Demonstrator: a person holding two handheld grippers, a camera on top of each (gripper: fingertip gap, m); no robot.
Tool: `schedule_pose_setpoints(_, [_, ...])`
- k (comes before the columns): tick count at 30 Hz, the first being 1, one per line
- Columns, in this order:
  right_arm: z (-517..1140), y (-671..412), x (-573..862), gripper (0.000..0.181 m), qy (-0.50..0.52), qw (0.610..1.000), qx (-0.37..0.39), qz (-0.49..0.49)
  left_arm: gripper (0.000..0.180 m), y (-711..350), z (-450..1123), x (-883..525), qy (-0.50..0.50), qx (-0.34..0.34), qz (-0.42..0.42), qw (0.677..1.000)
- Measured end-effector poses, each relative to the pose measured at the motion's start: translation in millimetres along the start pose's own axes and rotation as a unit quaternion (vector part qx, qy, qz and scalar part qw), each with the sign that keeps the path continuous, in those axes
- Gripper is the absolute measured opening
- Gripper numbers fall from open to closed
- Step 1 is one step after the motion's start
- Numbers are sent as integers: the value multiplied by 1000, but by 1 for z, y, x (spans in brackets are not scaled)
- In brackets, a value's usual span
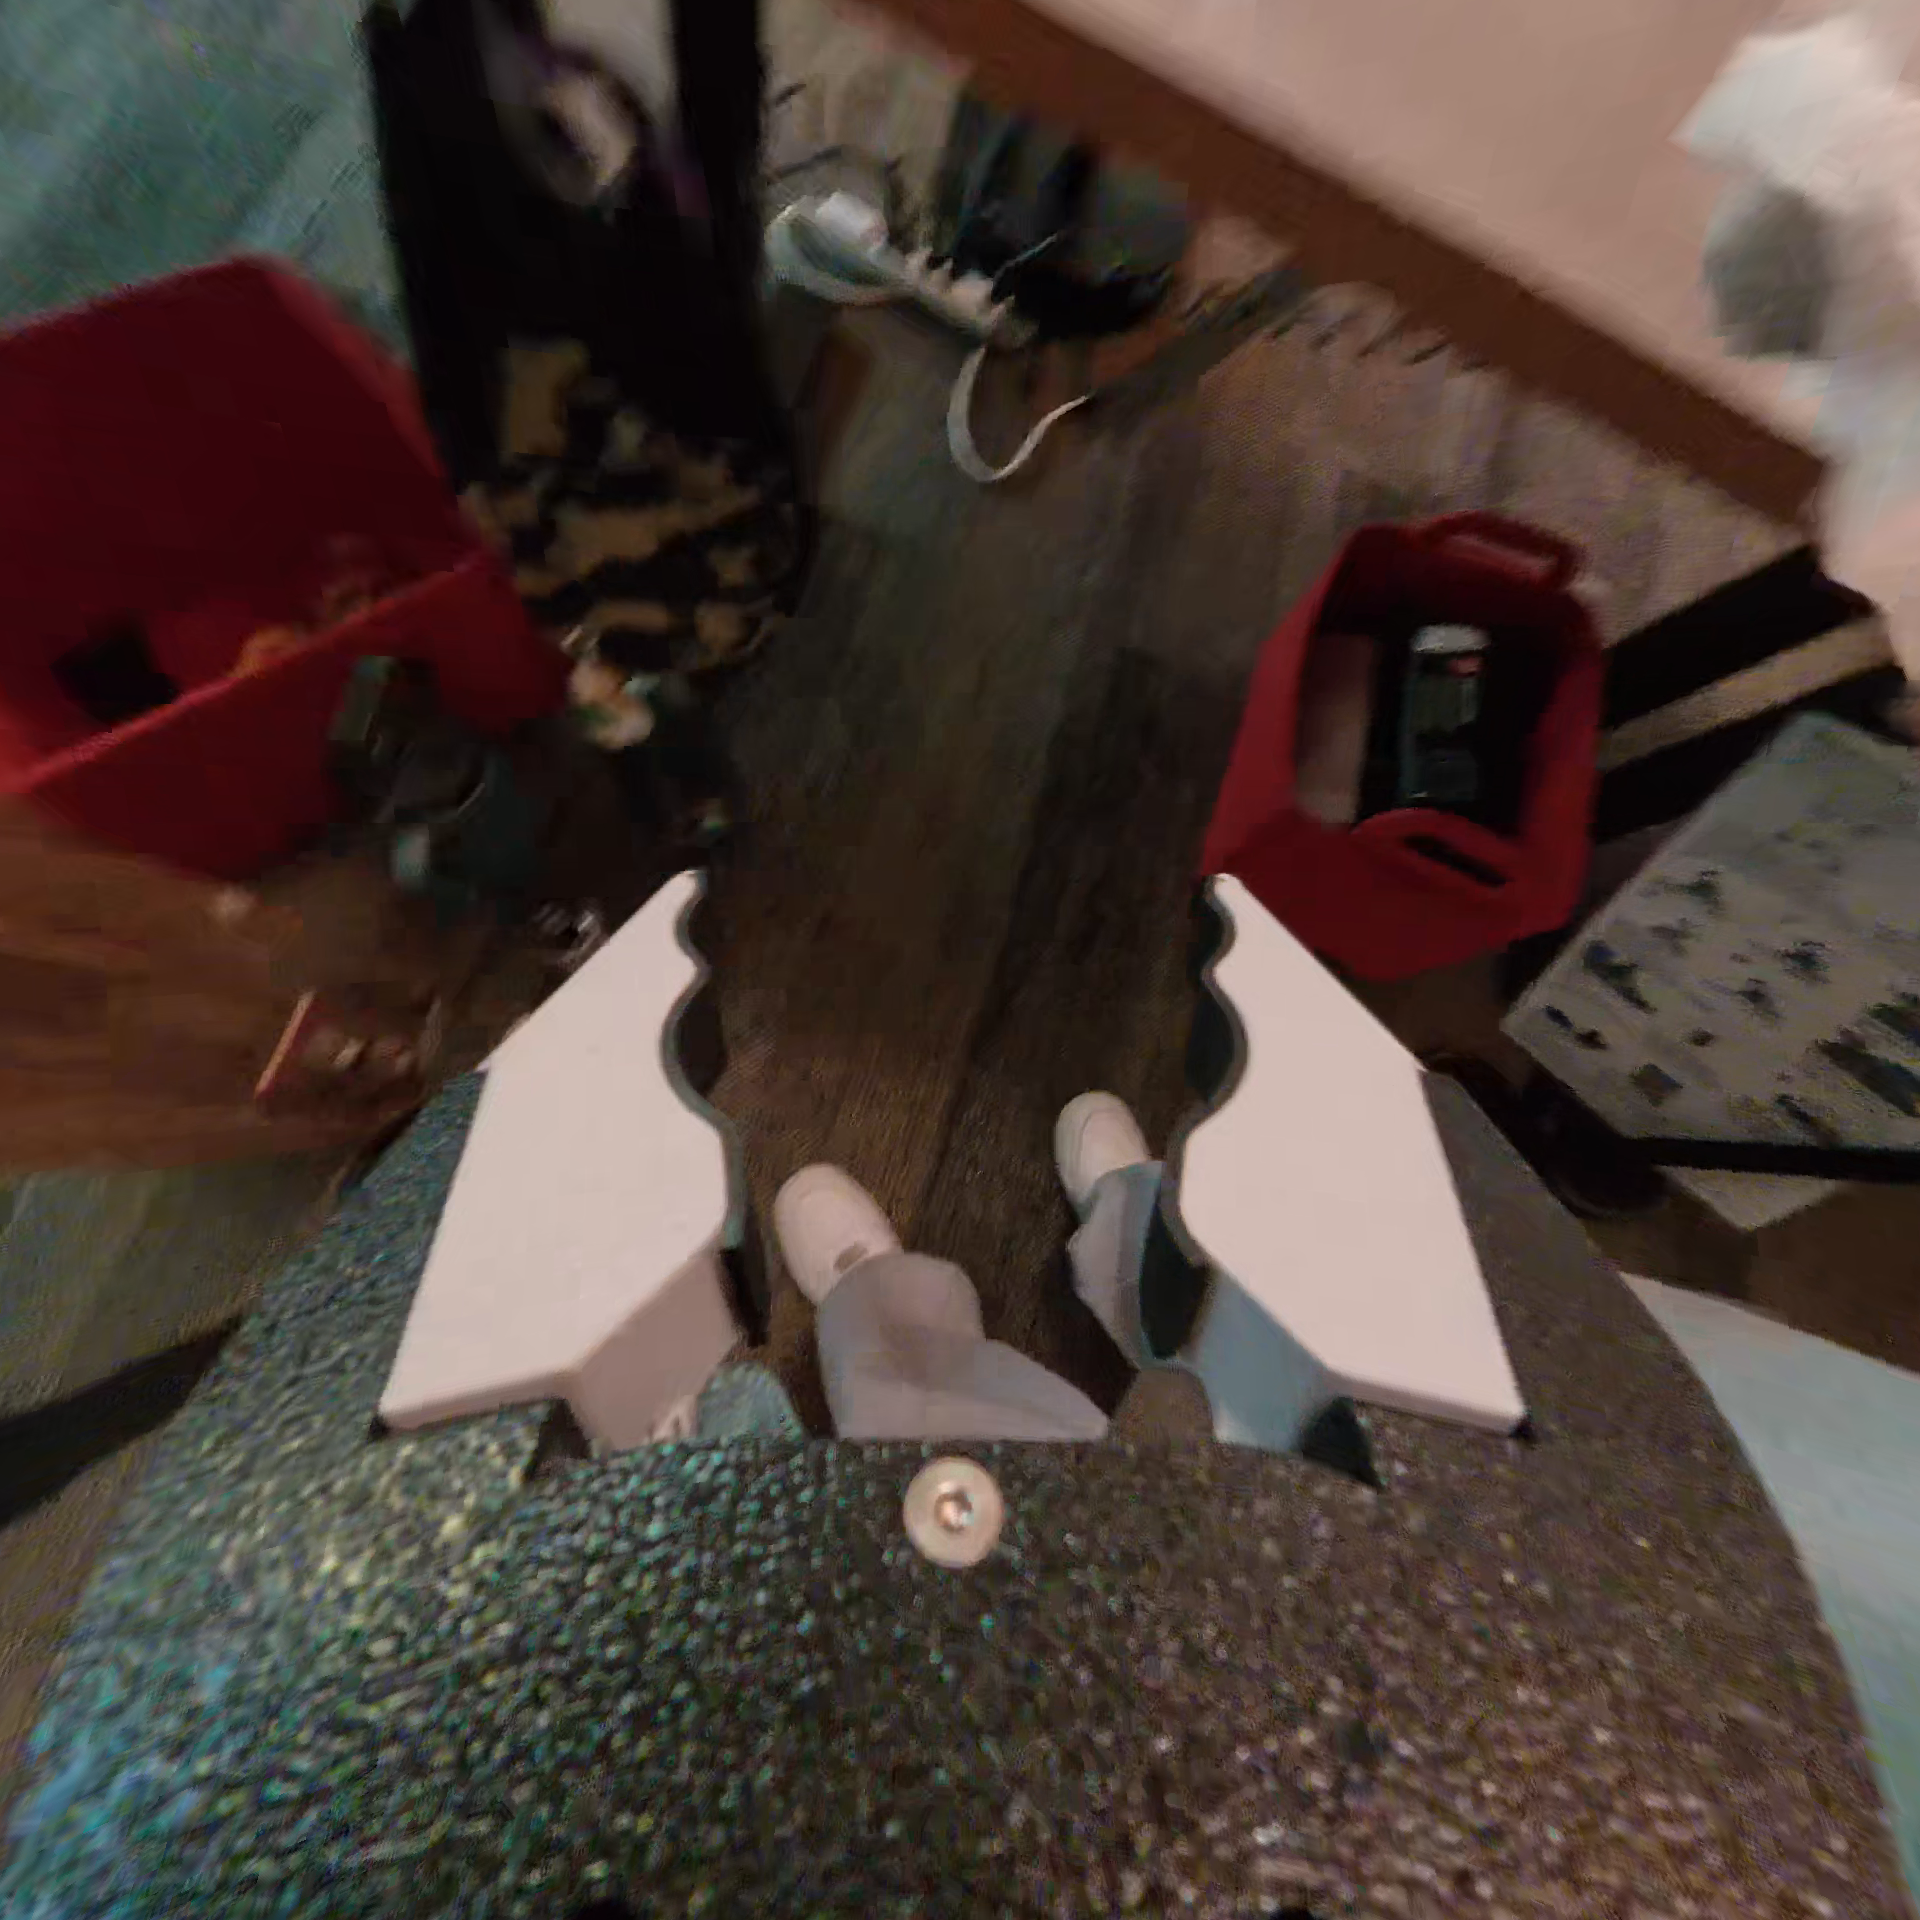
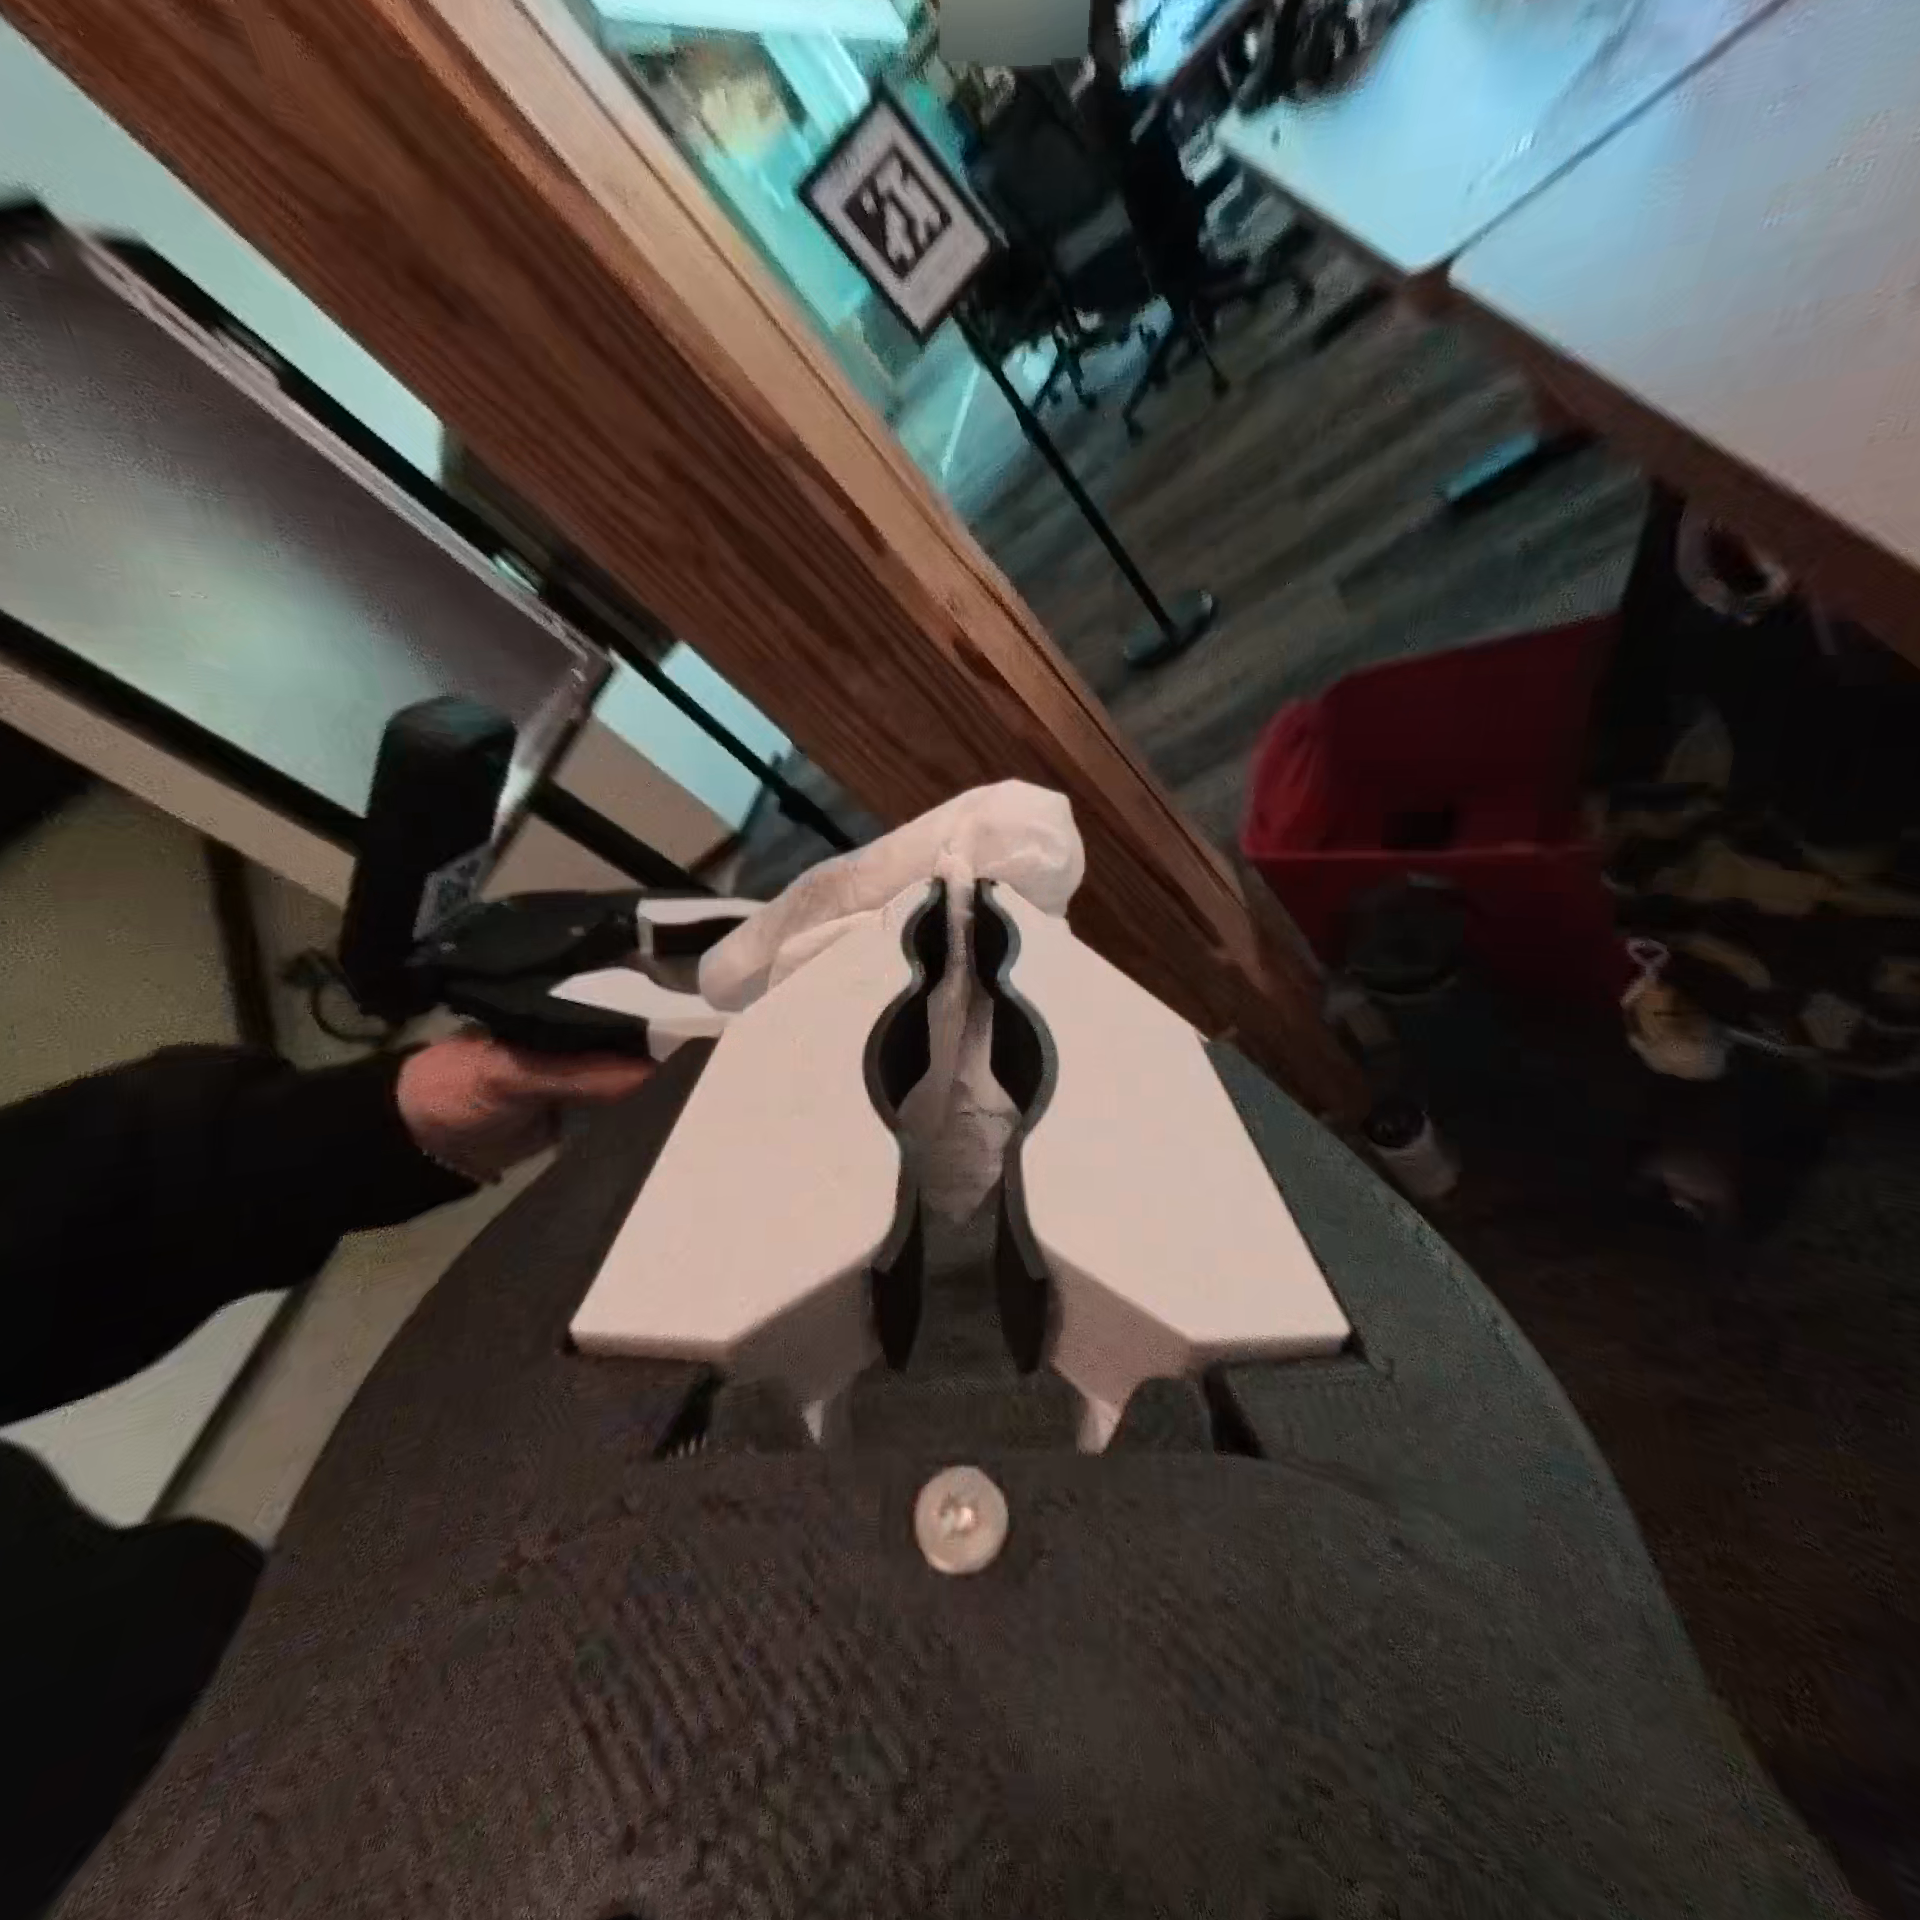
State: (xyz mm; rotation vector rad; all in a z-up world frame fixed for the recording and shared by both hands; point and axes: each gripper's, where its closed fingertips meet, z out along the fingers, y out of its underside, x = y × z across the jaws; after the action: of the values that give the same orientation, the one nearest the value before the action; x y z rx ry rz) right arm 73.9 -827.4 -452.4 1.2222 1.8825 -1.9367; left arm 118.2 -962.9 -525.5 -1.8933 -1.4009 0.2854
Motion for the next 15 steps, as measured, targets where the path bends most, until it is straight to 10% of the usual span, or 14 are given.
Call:
schedule_pose_setpoints(1, [18,17,6,3,4,1000,-23,-12,98,17,11,-26,-28,-13,-12,999])
schedule_pose_setpoints(15, [91,263,191,3,5,990,-140,26,154,315,345,-323,-162,-147,54,974])
